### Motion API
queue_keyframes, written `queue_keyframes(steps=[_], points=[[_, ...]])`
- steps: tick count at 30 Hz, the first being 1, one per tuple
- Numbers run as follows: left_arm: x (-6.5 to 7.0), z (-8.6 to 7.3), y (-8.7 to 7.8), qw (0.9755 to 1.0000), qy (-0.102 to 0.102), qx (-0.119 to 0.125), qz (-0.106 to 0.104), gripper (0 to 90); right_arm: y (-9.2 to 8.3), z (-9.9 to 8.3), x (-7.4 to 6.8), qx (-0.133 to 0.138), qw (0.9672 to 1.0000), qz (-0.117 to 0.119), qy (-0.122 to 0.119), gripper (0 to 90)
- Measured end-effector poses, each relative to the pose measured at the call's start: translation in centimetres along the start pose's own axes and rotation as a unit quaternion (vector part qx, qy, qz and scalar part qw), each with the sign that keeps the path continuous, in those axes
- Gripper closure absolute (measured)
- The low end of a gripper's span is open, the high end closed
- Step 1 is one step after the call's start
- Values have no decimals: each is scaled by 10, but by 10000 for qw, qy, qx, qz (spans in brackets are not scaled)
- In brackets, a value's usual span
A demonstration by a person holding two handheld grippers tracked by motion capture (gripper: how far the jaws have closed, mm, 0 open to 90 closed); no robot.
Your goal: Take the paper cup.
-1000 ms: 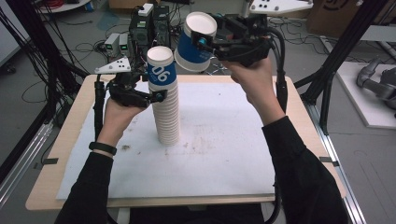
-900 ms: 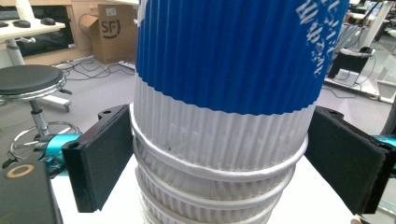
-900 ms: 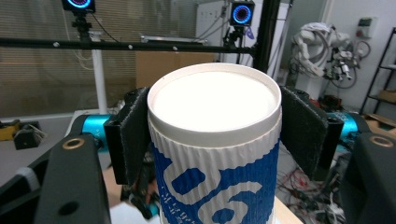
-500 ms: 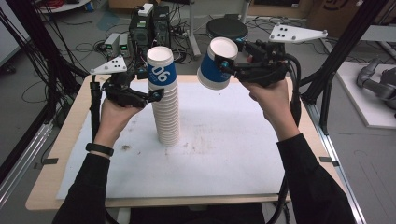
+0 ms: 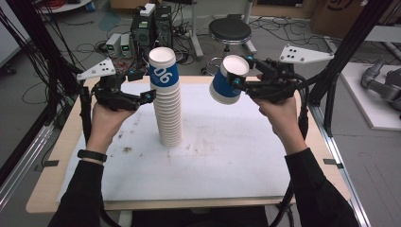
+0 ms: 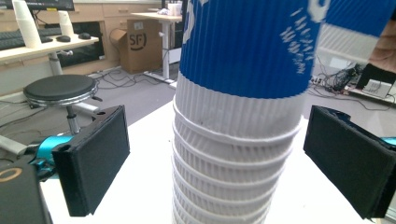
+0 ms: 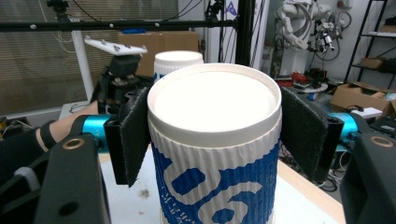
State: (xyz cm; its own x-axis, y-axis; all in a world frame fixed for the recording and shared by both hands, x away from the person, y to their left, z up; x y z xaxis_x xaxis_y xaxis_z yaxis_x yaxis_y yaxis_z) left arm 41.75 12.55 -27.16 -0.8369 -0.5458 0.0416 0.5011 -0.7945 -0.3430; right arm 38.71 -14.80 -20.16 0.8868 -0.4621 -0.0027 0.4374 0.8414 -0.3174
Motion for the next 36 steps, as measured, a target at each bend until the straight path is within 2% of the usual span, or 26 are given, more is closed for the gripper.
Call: queue_keyframes(steps=[5, 11, 20, 28, 30, 33, 36], points=[[10, -4, -14, 9999, 58, 86, 18, 70, -3, -13, 0, -50, 9999, -87, 0, 297], [26, -12, -26, 9999, 131, 101, -24, 71, -3, -32, 3, -118, 9998, -76, 145, 297], [52, -31, -23, 9994, 142, 147, -274, 71, -4, -56, 1, -126, 9994, 14, 316, 297], [58, -54, -18, 9993, 76, 191, -308, 71, -3, -77, 1, -167, 9989, -24, 443, 297], [56, -58, -16, 9995, 55, 99, -283, 71, -3, -82, 1, -165, 9988, -13, 463, 297], [56, -63, -14, 9996, 44, 114, -270, 71, -4, -88, 0, -145, 9986, -36, 501, 297], [58, -64, -11, 9995, 96, 130, -270, 71, -4, -94, 0, -310, 9983, -98, 475, 297]])
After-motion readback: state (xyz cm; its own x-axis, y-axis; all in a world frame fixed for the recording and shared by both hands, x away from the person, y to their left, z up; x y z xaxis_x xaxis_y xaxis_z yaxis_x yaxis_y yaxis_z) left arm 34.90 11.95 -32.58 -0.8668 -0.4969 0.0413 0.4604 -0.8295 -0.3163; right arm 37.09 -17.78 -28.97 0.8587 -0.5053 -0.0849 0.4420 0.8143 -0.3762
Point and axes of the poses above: each handheld gripper's, and its own axes: y roughly forward along the jaws, z roughly out of its top, x roughly to its right, the point moved 9 cm from there along y, roughly forward along the jaws, and after that the axes turned 12 degrees about -x, right-handed, at the moved point
